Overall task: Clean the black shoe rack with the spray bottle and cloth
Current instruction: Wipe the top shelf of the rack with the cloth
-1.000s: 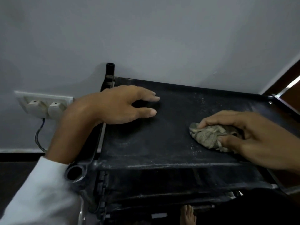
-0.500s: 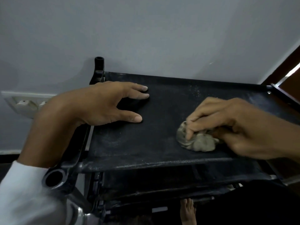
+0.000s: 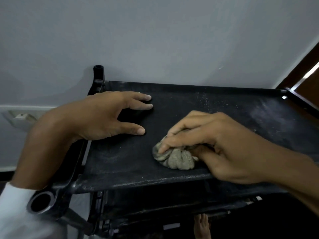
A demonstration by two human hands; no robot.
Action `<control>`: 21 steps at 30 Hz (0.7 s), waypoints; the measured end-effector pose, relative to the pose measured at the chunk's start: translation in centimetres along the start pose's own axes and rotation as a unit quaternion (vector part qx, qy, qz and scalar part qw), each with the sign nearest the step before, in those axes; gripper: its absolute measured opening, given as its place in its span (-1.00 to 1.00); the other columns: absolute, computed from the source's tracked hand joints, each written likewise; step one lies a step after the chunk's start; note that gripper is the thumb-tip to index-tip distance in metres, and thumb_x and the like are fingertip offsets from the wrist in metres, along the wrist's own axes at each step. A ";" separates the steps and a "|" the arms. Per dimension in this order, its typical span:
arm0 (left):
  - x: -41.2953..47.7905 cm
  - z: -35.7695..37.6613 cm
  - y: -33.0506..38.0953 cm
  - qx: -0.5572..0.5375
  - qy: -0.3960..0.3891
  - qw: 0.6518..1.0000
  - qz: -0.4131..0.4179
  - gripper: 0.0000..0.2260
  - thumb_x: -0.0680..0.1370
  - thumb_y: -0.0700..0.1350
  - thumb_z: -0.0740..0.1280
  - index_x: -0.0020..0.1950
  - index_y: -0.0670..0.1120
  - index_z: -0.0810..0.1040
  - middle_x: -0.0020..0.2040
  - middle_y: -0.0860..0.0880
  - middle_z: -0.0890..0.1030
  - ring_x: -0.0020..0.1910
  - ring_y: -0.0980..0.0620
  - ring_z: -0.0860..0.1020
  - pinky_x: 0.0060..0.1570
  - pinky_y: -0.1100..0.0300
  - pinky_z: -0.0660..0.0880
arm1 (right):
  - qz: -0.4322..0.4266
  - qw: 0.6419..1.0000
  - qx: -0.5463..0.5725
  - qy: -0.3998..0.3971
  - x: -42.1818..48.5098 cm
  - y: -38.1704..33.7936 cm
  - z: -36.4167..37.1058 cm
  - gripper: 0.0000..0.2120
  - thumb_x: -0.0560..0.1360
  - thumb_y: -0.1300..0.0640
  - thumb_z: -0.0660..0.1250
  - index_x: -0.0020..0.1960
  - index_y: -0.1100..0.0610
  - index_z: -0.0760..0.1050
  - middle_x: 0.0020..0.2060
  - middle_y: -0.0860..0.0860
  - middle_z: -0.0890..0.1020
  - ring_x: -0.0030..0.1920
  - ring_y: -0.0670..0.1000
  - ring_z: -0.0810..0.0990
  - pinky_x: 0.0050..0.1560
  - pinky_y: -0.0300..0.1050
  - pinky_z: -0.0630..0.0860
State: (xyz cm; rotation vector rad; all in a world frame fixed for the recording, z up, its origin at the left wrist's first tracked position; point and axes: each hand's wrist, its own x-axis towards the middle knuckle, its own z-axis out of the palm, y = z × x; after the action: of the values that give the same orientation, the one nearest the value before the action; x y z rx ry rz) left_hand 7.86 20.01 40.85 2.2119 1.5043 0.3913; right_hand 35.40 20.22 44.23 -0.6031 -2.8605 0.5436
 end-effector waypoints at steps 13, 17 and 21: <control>0.0 0.4 0.5 -0.010 0.041 0.999 -0.005 -0.43 0.36 0.27 0.37 0.38 0.32 0.43 0.39 0.50 0.28 0.42 0.45 0.21 0.45 0.23 0.17 | 0.143 0.986 -0.067 0.060 -6.5 3.7 -2.8 -0.45 0.42 0.44 0.37 0.18 -0.14 0.64 0.07 -0.29 0.62 0.12 -0.21 0.55 0.12 -0.24 0.51; -0.9 0.2 2.9 -0.034 0.094 0.995 -0.001 -0.48 0.43 0.09 0.40 0.40 0.15 0.46 0.39 0.29 0.44 0.38 0.40 0.33 0.48 0.20 0.26 | 0.175 0.981 -0.043 0.070 -6.3 3.1 -2.7 -0.42 0.41 0.44 0.30 0.20 -0.14 0.63 0.09 -0.21 0.63 0.12 -0.16 0.57 0.19 -0.07 0.54; -3.8 -1.1 5.8 0.023 0.084 0.996 -0.011 -0.53 0.45 0.23 0.25 0.38 0.32 0.41 0.36 0.41 0.40 0.34 0.49 0.31 0.34 0.36 0.31 | 0.173 0.982 -0.035 0.072 -7.2 3.3 -2.6 -0.51 0.50 0.34 0.33 0.27 -0.14 0.58 0.12 -0.23 0.56 0.10 -0.25 0.50 0.13 -0.27 0.47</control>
State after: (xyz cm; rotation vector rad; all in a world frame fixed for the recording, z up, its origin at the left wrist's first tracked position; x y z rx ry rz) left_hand 10.59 14.90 44.75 2.2431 1.6369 0.5537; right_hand 43.67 20.83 44.76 -1.1156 -2.6590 0.4275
